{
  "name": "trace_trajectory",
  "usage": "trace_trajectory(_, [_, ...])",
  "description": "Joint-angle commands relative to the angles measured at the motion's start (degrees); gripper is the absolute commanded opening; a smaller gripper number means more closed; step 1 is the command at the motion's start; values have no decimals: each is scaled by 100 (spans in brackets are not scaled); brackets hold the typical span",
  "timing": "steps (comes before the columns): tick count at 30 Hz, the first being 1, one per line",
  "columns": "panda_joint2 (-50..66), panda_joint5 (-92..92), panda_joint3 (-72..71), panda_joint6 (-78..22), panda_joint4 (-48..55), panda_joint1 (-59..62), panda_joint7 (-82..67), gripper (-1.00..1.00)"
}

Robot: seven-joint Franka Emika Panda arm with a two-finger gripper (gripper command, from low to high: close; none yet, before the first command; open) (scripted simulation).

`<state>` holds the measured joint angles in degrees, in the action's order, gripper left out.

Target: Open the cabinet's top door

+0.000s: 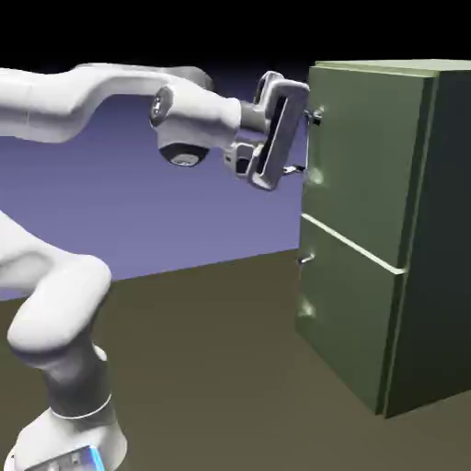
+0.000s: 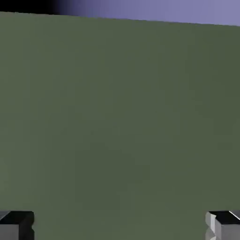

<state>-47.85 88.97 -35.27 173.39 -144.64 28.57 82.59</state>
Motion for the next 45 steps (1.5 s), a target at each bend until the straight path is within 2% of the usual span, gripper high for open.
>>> trace_trajectory(1, [-43, 250, -99, -2, 46, 82, 113, 0])
trace_trajectory(29, [-1229, 7198, -2854, -50, 1324, 2368, 3247, 0])
trace_trajectory(35, [-960, 7289, -3368, -258, 2017, 3368, 3230, 0])
trace_trajectory(36, [-960, 7289, -3368, -258, 2017, 3369, 3230, -100])
trace_trajectory(45, [-817, 6448, -2142, -1428, 554, 1707, 3202, -100])
